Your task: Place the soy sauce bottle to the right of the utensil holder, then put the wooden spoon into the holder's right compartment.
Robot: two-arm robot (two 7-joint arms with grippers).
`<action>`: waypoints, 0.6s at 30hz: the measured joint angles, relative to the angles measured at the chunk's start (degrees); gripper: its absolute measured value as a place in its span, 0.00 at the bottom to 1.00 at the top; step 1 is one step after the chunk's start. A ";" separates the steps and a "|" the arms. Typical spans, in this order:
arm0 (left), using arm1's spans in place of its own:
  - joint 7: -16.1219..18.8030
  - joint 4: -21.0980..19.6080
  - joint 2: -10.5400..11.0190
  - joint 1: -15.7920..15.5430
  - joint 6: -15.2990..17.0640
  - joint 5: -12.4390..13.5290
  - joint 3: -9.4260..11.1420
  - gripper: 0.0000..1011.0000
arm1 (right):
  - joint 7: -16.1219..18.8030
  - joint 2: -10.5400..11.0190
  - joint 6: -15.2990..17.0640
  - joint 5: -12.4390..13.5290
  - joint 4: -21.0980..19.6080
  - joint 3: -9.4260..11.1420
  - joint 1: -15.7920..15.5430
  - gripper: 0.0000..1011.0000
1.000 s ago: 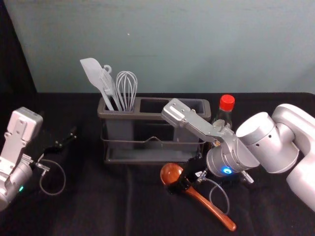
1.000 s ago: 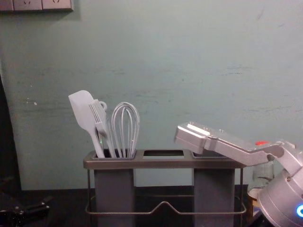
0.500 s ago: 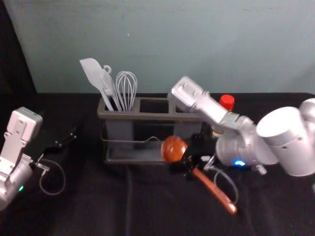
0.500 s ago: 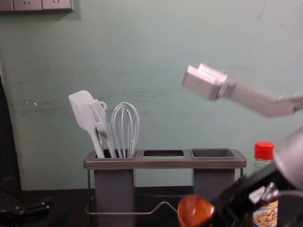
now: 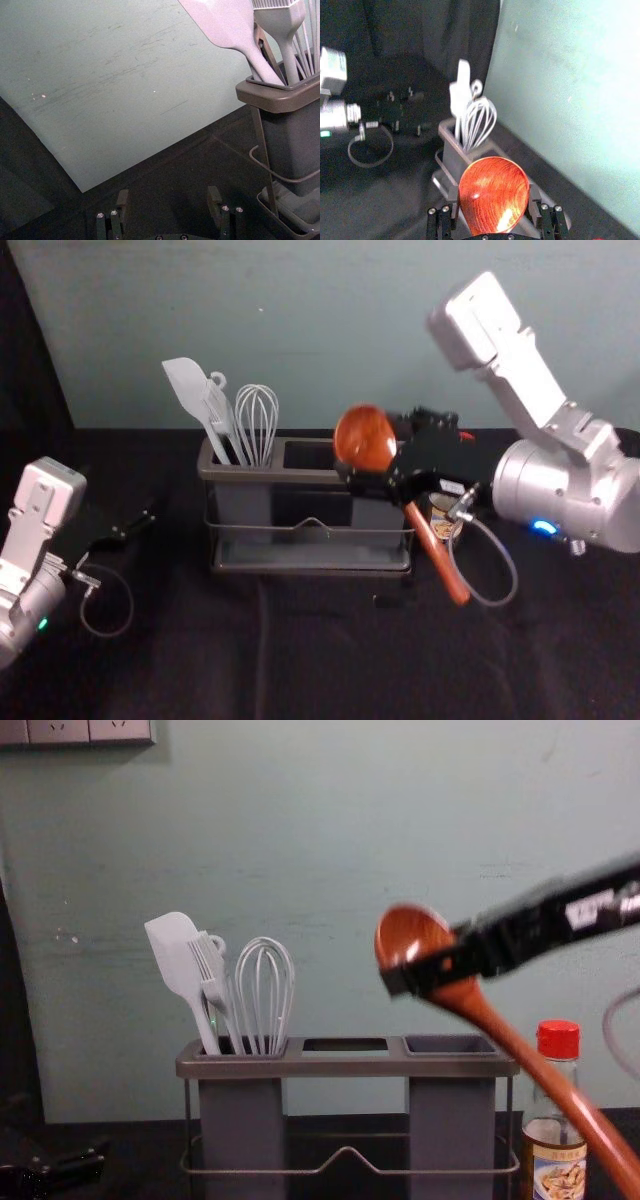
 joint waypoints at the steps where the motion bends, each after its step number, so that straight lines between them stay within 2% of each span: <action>1: 0.00 0.00 0.00 0.00 0.00 0.00 0.00 1.00 | -0.07 -0.07 -0.41 -0.04 -0.42 0.38 -0.10 0.83; 4: 0.00 0.00 0.00 0.00 0.00 0.00 0.00 1.00 | -0.54 -0.71 -2.93 -0.55 -1.41 1.80 -0.02 0.83; 9: 0.00 0.00 0.00 0.00 0.00 0.00 0.00 1.00 | -0.99 -1.94 -6.75 -1.26 -0.28 2.72 0.65 0.83; 13: 0.00 0.00 0.00 0.00 0.00 0.00 0.00 1.00 | -0.85 -3.79 -10.97 -1.31 3.47 2.90 2.68 0.83; 18: 0.00 0.00 0.00 0.00 0.00 0.00 0.00 1.00 | -0.20 -5.37 -13.94 -1.90 8.43 1.34 6.43 0.83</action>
